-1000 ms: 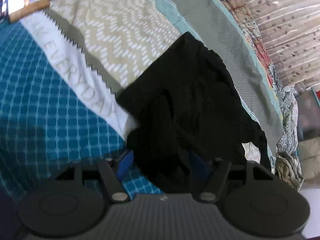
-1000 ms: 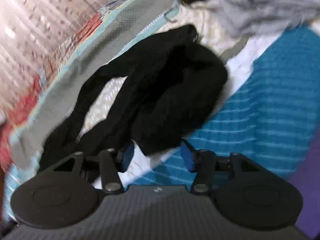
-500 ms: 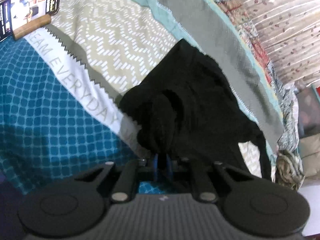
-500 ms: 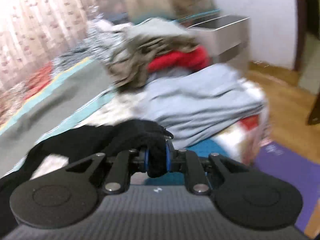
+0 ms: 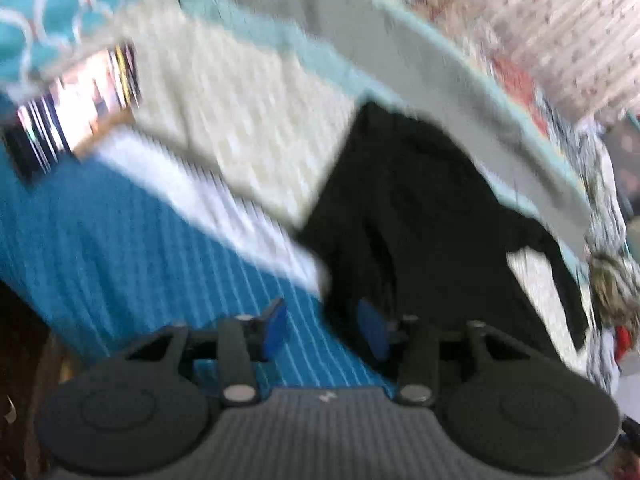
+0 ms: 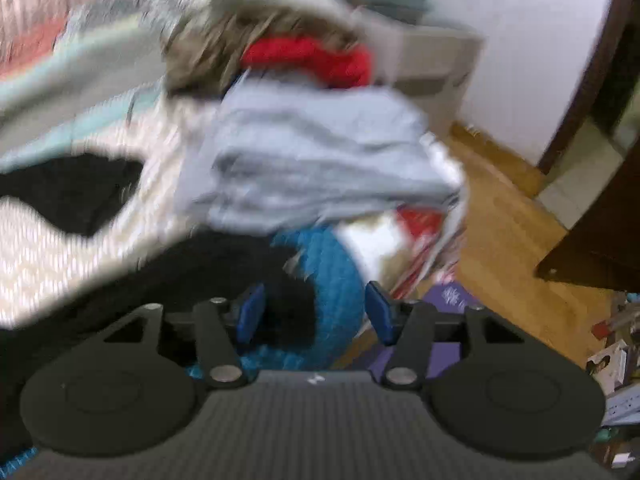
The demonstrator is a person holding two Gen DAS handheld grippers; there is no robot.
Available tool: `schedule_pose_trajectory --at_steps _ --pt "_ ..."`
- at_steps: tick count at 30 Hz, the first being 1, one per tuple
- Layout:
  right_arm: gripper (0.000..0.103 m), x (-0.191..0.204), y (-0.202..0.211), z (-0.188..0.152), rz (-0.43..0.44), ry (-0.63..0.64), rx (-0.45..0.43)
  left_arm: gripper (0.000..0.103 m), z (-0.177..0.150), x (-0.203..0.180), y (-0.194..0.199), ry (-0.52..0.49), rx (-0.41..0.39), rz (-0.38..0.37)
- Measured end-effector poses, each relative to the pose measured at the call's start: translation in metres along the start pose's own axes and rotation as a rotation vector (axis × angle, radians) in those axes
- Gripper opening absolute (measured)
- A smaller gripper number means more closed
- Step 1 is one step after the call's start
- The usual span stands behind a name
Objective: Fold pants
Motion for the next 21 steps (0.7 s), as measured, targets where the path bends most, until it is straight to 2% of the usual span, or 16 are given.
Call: schedule_pose_trajectory --at_steps 3,4,6,8,10,12,14,17,18,19,20,21 --pt "0.058 0.010 0.018 0.026 0.152 -0.111 -0.110 0.059 0.054 -0.007 -0.010 -0.010 -0.089 0.062" --pt "0.058 0.023 0.015 0.034 0.226 -0.144 -0.108 0.063 0.075 -0.019 -0.021 -0.037 -0.121 0.051" --pt "0.058 0.056 -0.006 0.046 0.353 -0.184 -0.069 0.083 0.112 -0.042 -0.049 -0.064 -0.164 0.030" --pt "0.058 0.094 -0.036 0.057 0.424 -0.191 -0.020 0.084 0.146 -0.064 -0.087 -0.072 -0.167 0.010" --pt "0.058 0.125 -0.071 0.070 0.432 -0.169 0.002 0.084 0.173 -0.091 -0.128 -0.102 -0.153 0.015" --pt "0.058 0.137 -0.107 0.084 0.415 -0.200 0.029 0.087 0.189 -0.112 -0.164 -0.135 -0.145 0.060" --pt "0.059 0.144 -0.142 0.094 0.379 -0.227 0.057 0.091 0.196 -0.132 -0.200 -0.153 -0.128 0.095" --pt "0.066 0.151 -0.178 0.097 0.333 -0.197 0.133 0.096 0.197 -0.142 -0.244 -0.149 -0.079 0.123" --pt "0.065 0.154 -0.189 0.093 0.345 -0.203 0.179 0.094 0.196 -0.144 -0.254 -0.141 -0.062 0.126" --pt "0.055 0.160 -0.194 0.085 0.374 -0.210 0.225 0.093 0.192 -0.149 -0.264 -0.135 -0.046 0.131" --pt "0.029 0.167 -0.193 0.081 0.383 -0.173 0.243 0.085 0.189 -0.154 -0.270 -0.154 -0.060 0.153" --pt "0.029 0.176 -0.190 0.080 0.366 -0.088 0.238 0.061 0.188 -0.159 -0.270 -0.203 -0.091 0.181"
Point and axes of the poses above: each gripper's, at about its wrist camera, not at the fingertips, and y roughly against the way its jaws point, x to its left, z to its top, the point moved 8 cm from there along -y, roughly the way its jaws point, and after that the axes turned 8 degrees about z, right-handed, at the moved point
